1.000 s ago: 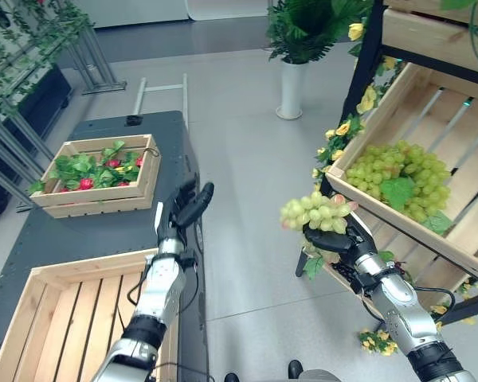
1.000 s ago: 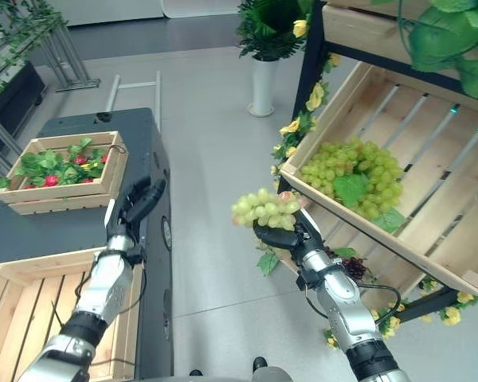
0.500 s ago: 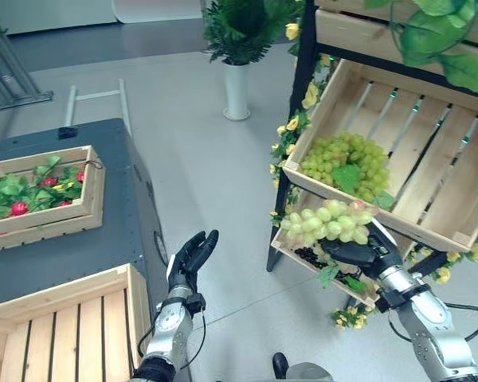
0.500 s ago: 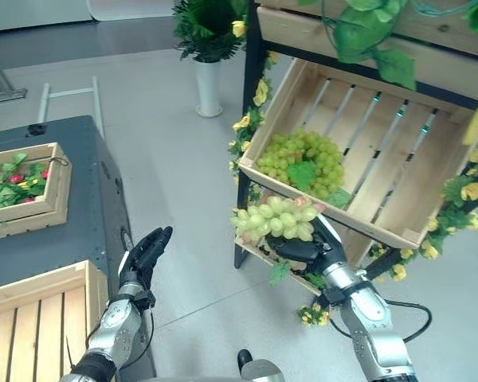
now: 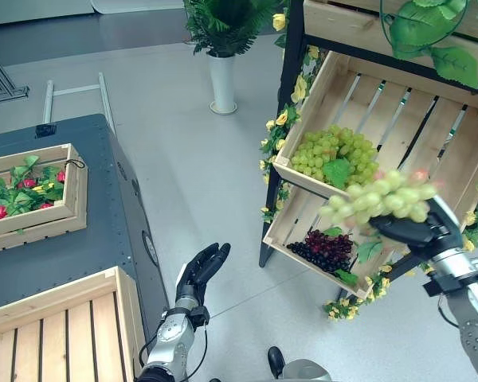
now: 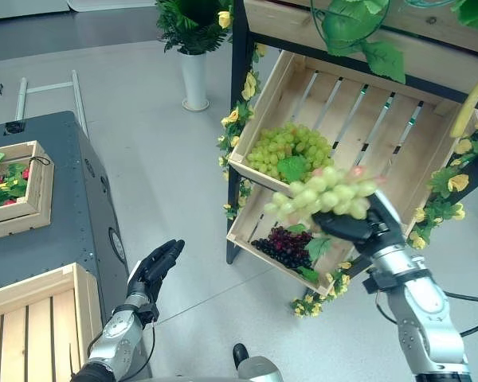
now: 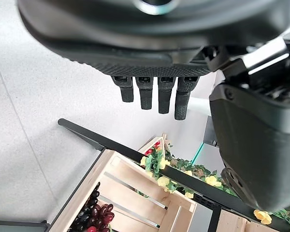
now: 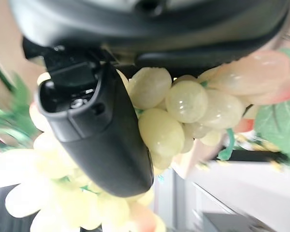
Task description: Pick up the fruits from the basket on one side to the basket on the other side
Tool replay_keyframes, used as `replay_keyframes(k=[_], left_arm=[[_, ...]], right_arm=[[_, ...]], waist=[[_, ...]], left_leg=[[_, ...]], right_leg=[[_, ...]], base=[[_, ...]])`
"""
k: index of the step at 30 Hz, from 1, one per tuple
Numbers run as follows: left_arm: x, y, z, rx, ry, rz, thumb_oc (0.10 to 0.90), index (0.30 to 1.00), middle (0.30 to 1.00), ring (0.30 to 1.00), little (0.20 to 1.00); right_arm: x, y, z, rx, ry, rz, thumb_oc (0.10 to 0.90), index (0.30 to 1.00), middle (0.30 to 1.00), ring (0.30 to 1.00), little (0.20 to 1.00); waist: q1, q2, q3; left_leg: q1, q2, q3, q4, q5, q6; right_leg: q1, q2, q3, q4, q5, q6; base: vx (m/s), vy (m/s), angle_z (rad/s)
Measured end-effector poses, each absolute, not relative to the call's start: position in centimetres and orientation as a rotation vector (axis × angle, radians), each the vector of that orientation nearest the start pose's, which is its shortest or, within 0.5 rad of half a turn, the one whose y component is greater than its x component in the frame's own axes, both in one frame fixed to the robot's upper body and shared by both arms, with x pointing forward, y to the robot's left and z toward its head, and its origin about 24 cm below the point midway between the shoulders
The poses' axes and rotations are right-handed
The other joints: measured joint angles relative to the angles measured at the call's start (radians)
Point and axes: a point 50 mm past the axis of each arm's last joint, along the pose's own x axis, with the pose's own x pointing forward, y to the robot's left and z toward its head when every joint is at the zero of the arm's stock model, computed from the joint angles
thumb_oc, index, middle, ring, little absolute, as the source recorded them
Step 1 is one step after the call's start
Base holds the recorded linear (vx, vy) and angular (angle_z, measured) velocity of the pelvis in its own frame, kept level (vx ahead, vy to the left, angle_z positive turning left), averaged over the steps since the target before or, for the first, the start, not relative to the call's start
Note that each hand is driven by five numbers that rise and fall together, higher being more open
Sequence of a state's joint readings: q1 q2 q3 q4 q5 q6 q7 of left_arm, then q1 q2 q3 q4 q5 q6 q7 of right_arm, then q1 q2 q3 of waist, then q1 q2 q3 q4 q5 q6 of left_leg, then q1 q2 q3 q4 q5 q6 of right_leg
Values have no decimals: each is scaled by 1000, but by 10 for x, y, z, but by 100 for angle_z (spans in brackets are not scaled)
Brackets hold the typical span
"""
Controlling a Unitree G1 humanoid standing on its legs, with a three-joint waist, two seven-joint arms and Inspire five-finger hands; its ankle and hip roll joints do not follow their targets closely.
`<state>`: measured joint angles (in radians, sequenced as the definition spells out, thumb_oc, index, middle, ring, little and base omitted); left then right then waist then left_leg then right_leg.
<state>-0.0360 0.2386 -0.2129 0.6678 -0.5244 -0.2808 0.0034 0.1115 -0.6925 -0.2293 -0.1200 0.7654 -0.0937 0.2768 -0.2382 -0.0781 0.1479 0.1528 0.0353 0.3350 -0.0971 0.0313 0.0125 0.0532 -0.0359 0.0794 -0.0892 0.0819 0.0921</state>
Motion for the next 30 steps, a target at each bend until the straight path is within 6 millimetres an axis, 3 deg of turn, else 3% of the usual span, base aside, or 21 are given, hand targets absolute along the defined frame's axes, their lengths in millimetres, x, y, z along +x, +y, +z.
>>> replay_keyframes(k=[4, 8, 16, 24, 30], left_arm=[[218, 194, -71, -175, 399, 59, 800, 900, 900, 900, 900], [214, 186, -76, -153, 429, -23, 800, 900, 900, 900, 900], [211, 184, -79, -137, 451, -66, 800, 900, 900, 900, 900], [209, 188, -81, -128, 463, -65, 800, 900, 900, 900, 900], [207, 189, -84, -125, 477, -62, 800, 900, 900, 900, 900]], right_arm=[[235, -297, 148, -2, -296, 90, 400, 300, 300, 300, 300], [245, -327, 172, -140, -284, 1, 400, 300, 300, 300, 300], [259, -358, 213, -286, -320, -131, 400, 300, 300, 300, 300], [268, -373, 203, -498, -153, -172, 400, 300, 300, 300, 300], [276, -381, 194, -468, -51, -205, 400, 300, 300, 300, 300]], waist=[[-3, -4, -3], [9, -11, -10], [11, -14, -16], [42, -9, -21], [59, -8, -21]], left_leg=[[0, 0, -1, 0, 0, 0], [1, -1, -4, 0, -1, 1], [-6, 0, -7, 0, -1, 1], [-6, -2, -31, 0, 1, 0], [-6, -3, -34, 0, 1, 0]], right_leg=[[1, 0, 0, 0, 0, 0], [2, -2, -1, 0, 0, 0], [1, -1, -4, 0, 0, 0], [1, -2, -12, 0, 0, -1], [2, -2, -15, 0, 0, -2]], base=[[0, 0, 0], [3, 2, 1], [2, -1, 1], [1, -4, 2], [-1, -1, 1]])
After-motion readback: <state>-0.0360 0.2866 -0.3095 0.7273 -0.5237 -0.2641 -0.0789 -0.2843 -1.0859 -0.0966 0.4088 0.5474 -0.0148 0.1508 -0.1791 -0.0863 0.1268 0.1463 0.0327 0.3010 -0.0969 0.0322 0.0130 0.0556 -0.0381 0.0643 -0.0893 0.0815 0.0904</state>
